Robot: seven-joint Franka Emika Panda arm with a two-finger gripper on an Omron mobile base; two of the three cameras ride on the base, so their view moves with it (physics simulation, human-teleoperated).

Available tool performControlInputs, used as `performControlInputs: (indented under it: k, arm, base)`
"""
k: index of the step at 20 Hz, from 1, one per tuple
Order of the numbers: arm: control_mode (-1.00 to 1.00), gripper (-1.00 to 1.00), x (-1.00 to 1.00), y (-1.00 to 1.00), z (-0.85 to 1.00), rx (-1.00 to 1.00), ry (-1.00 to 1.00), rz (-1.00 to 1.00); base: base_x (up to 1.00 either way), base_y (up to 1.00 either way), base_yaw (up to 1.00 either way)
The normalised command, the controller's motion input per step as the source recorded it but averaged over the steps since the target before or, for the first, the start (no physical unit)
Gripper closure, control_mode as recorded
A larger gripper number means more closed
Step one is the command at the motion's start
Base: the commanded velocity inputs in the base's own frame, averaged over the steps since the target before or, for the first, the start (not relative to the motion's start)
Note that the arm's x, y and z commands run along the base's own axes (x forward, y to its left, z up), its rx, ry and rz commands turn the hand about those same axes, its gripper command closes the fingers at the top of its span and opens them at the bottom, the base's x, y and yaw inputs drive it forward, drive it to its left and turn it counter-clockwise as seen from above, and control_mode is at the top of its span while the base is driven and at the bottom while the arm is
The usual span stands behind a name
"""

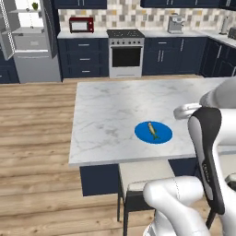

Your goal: Transport the fish and mushroom to the fridge. Place the fish on the rack containing meat and place the mushroom on the rack containing the vegetable, ensuring meats and vegetables are on different racks.

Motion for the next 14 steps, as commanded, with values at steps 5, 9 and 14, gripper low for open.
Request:
performControlInputs:
  k: [5,9,14]
  arm:
    - [-1.0,-1.0,0.28,-0.22,-0.69,0.0,0.21,0.0]
    - [-1.0,-1.0,0.48,-0.01,-0.57,0.0,0.26,-0.04]
    - [-1.0,-1.0,0.49,0.0,-0.68,0.0,0.28,-0.02]
  base:
    - [0.0,0.0,0.0]
    - [0.0,0.0,0.0]
    - [0.0,0.0,0.0]
